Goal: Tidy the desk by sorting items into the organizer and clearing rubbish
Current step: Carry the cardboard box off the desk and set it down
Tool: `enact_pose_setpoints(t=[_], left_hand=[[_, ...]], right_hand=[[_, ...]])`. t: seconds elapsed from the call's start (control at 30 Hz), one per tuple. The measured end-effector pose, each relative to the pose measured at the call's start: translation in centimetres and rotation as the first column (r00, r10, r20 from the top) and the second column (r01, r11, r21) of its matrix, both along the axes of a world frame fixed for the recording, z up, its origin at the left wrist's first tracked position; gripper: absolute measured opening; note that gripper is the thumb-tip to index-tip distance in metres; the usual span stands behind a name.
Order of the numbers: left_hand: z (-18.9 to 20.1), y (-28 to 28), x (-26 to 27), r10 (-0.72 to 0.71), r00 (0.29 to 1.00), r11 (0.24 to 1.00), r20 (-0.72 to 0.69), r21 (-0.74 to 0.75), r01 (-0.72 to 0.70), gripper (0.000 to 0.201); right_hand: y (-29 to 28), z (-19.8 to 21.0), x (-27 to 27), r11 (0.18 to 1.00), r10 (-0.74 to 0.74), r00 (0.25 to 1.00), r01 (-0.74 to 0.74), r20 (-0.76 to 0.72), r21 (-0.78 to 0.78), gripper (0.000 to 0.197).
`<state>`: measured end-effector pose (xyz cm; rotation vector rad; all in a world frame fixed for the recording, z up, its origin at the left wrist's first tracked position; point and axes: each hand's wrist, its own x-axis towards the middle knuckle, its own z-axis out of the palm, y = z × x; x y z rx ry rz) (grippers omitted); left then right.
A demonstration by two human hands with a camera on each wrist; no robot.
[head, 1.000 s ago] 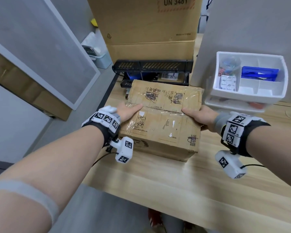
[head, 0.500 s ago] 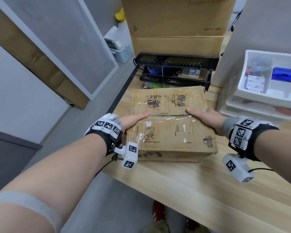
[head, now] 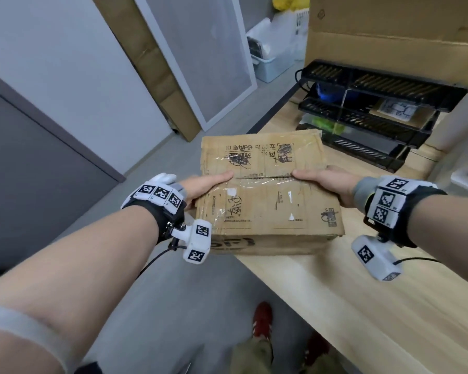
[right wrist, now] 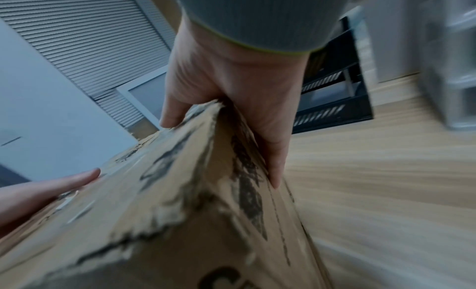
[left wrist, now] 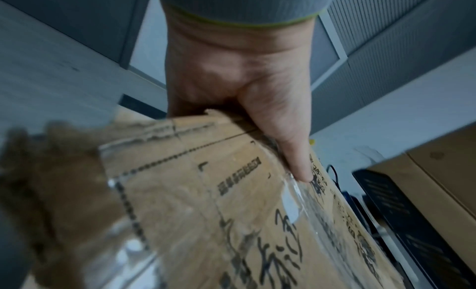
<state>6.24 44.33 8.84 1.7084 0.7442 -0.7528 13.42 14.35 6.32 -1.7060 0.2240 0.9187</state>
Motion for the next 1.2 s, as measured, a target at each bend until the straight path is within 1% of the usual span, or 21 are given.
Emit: enact_pose_setpoints(t=[0.17, 0.27, 0.33, 0.4, 0.5, 0.53, 0.57, 0.63, 0.7, 0.8, 0.87, 0.9, 0.97, 1.03, 1.1, 1.13, 1.17, 1.2], left_hand=[[2.2, 8.3, -5.5, 0.182, 0.983, 0.982, 0.009, 0.054, -0.182, 0.087], [3.5, 13.8, -9.2, 0.282, 0.959, 0.956, 0.024, 0.077, -0.283, 0.096], [4.5, 16.9, -11.5, 0.338, 0.94, 0.936, 0.033, 0.09, -0.34, 0.099], [5.4, 19.5, -13.8, 0.383, 0.922, 0.917, 0.055, 0.092, -0.387, 0.095], [6.9, 23.4, -17.1, 0.465, 0.88, 0.876, 0.094, 0.094, -0.473, 0.069], [7.4, 25.6, -18.7, 0.502, 0.857, 0.854, 0.113, 0.089, -0.512, 0.064], [7.8, 27.3, -19.9, 0.525, 0.842, 0.84, 0.122, 0.085, -0.536, 0.066], [8.5, 30.6, -22.5, 0.558, 0.819, 0.815, 0.132, 0.096, -0.571, 0.08], [9.1, 33.5, -24.8, 0.597, 0.79, 0.786, 0.14, 0.1, -0.611, 0.088], [10.2, 38.3, -29.2, 0.679, 0.712, 0.71, 0.179, 0.086, -0.699, 0.092], [10.8, 39.8, -30.6, 0.692, 0.698, 0.695, 0.186, 0.093, -0.713, 0.094], [11.2, 40.9, -31.5, 0.705, 0.681, 0.678, 0.2, 0.093, -0.729, 0.093], [11.7, 43.8, -33.7, 0.749, 0.625, 0.618, 0.222, 0.108, -0.779, 0.088], [11.9, 46.4, -35.2, 0.773, 0.591, 0.578, 0.231, 0.13, -0.806, 0.087], [12.2, 50.0, -36.6, 0.797, 0.549, 0.527, 0.25, 0.156, -0.836, 0.087], [12.2, 51.4, -37.0, 0.801, 0.542, 0.515, 0.255, 0.166, -0.841, 0.086], [12.2, 53.8, -37.6, 0.823, 0.505, 0.477, 0.262, 0.166, -0.863, 0.085], [12.1, 55.3, -37.9, 0.837, 0.479, 0.451, 0.265, 0.161, -0.878, 0.083]], right_hand=[[9.2, 1.8, -1.3, 0.976, 0.21, 0.978, -0.209, -0.014, 0.068, 0.047], [15.5, 2.9, -2.4, 0.949, 0.308, 0.951, -0.307, 0.006, 0.072, 0.053], [19.4, 3.7, -3.0, 0.933, 0.35, 0.936, -0.352, 0.035, 0.081, 0.053], [23.3, 4.4, -3.7, 0.911, 0.403, 0.914, -0.405, 0.046, 0.073, 0.053], [29.4, 5.8, -4.8, 0.879, 0.469, 0.88, -0.474, 0.078, 0.055, 0.054], [32.3, 6.5, -5.5, 0.862, 0.501, 0.861, -0.505, 0.087, 0.045, 0.052], [34.4, 7.1, -6.1, 0.851, 0.519, 0.849, -0.525, 0.095, 0.038, 0.05], [38.7, 8.3, -7.1, 0.828, 0.552, 0.826, -0.559, 0.116, 0.042, 0.047], [42.6, 9.3, -8.1, 0.79, 0.601, 0.786, -0.612, 0.145, 0.048, 0.046], [49.9, 10.8, -10.6, 0.725, 0.672, 0.721, -0.687, 0.17, 0.049, 0.041], [52.5, 11.2, -10.9, 0.706, 0.688, 0.706, -0.705, 0.168, 0.067, 0.042], [54.5, 11.4, -11.3, 0.68, 0.714, 0.68, -0.73, 0.166, 0.069, 0.045], [59.4, 11.4, -12.3, 0.617, 0.768, 0.618, -0.784, 0.166, 0.068, 0.05], [63.8, 11.6, -12.9, 0.573, 0.796, 0.578, -0.815, 0.18, 0.086, 0.046], [69.6, 11.8, -13.6, 0.517, 0.829, 0.524, -0.851, 0.194, 0.089, 0.045], [71.7, 11.7, -13.7, 0.496, 0.84, 0.505, -0.863, 0.199, 0.093, 0.045], [75.5, 11.6, -14.0, 0.453, 0.864, 0.464, -0.886, 0.196, 0.099, 0.046], [78.0, 11.5, -14.0, 0.425, 0.879, 0.435, -0.901, 0.196, 0.089, 0.047]])
